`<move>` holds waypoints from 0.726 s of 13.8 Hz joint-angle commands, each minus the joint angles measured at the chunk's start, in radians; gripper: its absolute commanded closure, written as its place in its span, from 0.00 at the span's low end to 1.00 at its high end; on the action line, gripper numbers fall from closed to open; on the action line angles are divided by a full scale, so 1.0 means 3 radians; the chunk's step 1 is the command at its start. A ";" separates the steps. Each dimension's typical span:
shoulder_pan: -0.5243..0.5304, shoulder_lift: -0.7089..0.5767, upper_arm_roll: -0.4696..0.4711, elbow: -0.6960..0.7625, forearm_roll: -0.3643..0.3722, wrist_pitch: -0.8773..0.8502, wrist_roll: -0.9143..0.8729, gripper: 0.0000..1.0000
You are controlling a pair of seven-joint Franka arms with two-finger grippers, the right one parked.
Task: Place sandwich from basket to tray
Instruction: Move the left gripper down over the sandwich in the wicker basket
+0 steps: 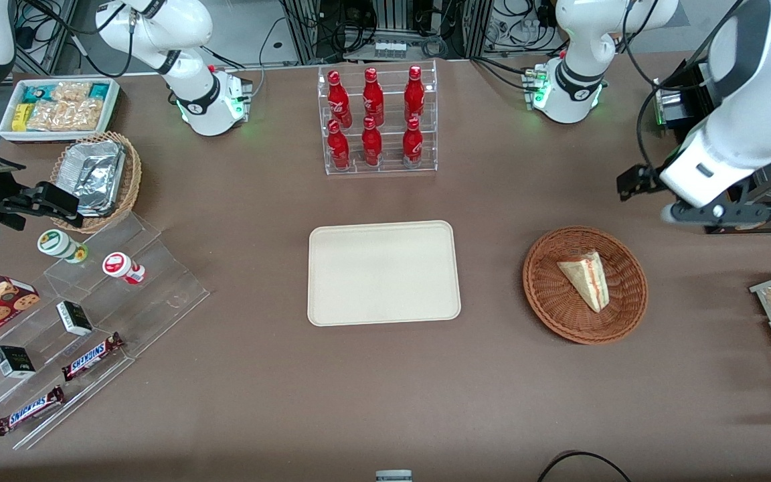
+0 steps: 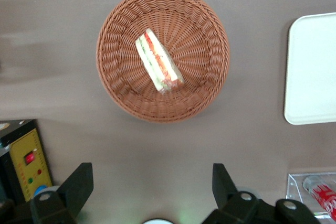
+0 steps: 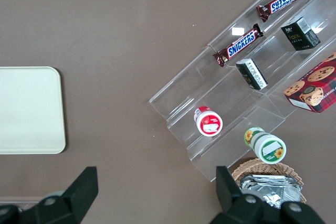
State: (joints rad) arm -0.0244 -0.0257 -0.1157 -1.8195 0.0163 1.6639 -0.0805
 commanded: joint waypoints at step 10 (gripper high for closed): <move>0.0015 0.0367 0.0053 -0.1067 -0.0013 0.1631 -0.0008 0.00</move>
State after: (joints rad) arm -0.0203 0.0821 -0.1038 -2.1033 0.0163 2.0880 -0.0805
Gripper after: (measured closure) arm 0.000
